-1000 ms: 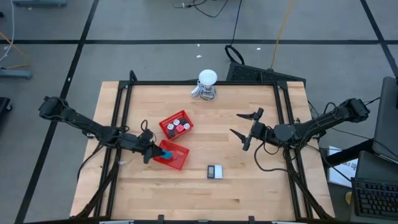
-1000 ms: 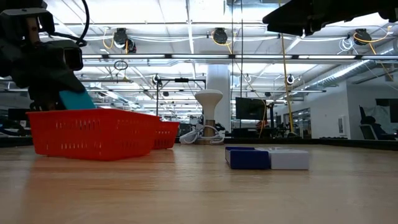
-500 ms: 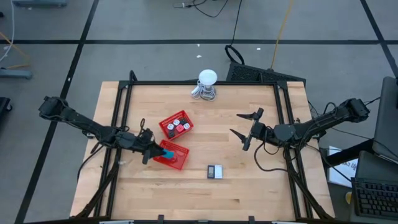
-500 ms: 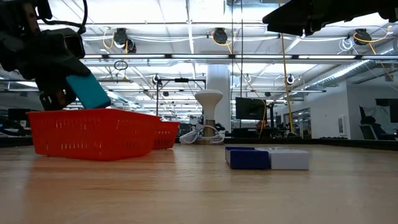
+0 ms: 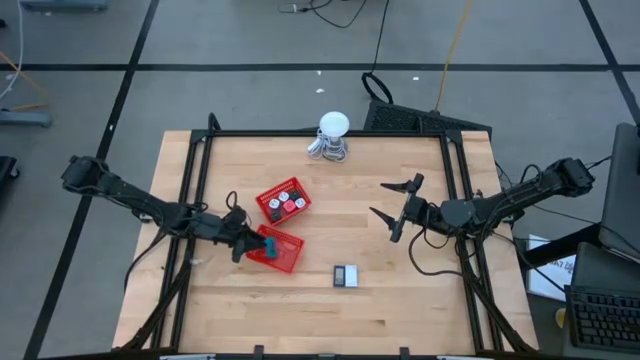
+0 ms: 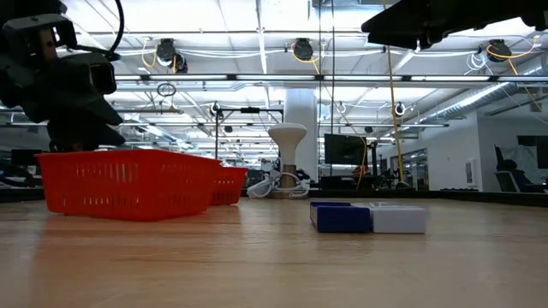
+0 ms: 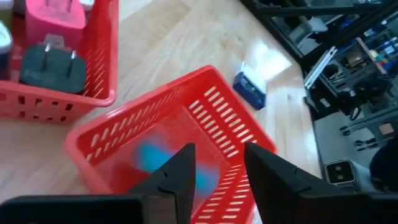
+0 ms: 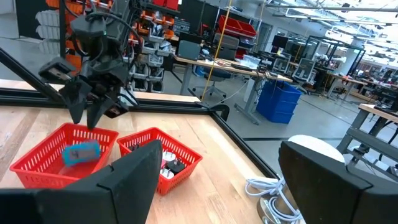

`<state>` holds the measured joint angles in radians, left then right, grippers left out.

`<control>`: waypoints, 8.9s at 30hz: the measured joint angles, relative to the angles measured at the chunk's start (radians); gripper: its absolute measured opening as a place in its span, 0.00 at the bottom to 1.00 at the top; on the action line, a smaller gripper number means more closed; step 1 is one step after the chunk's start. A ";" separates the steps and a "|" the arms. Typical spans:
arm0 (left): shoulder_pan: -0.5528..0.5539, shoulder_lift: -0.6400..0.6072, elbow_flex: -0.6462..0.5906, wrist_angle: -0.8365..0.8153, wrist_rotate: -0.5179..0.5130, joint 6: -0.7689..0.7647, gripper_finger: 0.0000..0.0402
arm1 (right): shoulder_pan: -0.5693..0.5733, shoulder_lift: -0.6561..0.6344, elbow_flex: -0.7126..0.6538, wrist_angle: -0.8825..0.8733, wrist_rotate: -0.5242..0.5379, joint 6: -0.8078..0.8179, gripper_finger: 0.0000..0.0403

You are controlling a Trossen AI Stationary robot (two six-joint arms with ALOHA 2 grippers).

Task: Pick & Place Office items
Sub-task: Put the white digital clock into the bottom red basket, then put the dark blue digital clock into the bottom red basket

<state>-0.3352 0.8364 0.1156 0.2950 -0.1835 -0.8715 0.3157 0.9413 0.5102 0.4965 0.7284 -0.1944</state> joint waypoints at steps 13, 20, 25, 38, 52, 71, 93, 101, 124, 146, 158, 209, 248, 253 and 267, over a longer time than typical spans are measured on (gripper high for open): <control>0.087 -0.022 0.000 0.117 0.114 0.001 0.46 | 0.000 0.008 0.000 -0.043 -0.391 0.307 0.77; 0.101 -0.040 0.000 0.288 0.184 0.052 0.46 | 0.039 0.126 0.001 0.059 -0.432 0.365 0.77; 0.101 -0.040 0.000 0.337 0.156 0.146 0.46 | 0.109 0.381 0.007 0.123 -0.389 0.389 0.77; 0.101 -0.040 0.000 0.336 0.078 0.163 0.46 | 0.211 0.827 0.165 0.082 -0.341 0.445 0.77; 0.101 -0.040 0.000 0.337 0.066 0.283 0.46 | 0.198 0.842 0.200 -0.105 -0.336 0.526 0.75; 0.101 -0.040 0.000 0.338 0.051 0.327 0.46 | 0.173 0.872 0.200 -0.118 -0.287 0.537 0.70; 0.097 -0.038 0.000 0.362 0.080 0.150 0.46 | 0.127 0.597 0.196 0.180 0.004 -0.018 0.70; 0.097 0.005 0.025 0.360 0.004 0.079 0.57 | 0.087 0.661 0.283 0.211 0.003 -0.145 0.70; 0.093 0.638 0.521 0.358 0.009 0.220 0.78 | 0.079 0.793 0.434 0.195 0.004 -0.291 0.70; 0.123 0.703 0.588 0.346 0.006 0.295 0.23 | 0.080 0.792 0.434 0.168 0.009 -0.245 0.74; 0.078 0.486 0.588 -0.009 0.026 0.628 0.14 | 0.105 0.643 0.435 0.030 0.007 0.084 0.73; -0.090 0.383 0.470 -0.551 -0.066 0.654 0.12 | 0.096 0.551 0.433 -0.187 0.004 0.262 0.71; -0.056 0.494 0.471 -0.478 0.007 0.607 0.23 | 0.096 0.551 0.421 -0.172 0.004 0.262 0.71; -0.056 0.494 0.471 -0.477 -0.005 0.606 0.23 | 0.096 0.551 0.421 -0.173 0.003 0.263 0.71; -0.056 0.368 0.539 -0.449 -0.014 0.590 0.23 | 0.105 0.649 0.420 -0.162 -0.235 0.393 0.71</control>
<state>-0.3912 1.2041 0.6550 -0.1543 -0.1977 -0.2816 0.4207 1.5900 0.9302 0.3344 0.4935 0.1986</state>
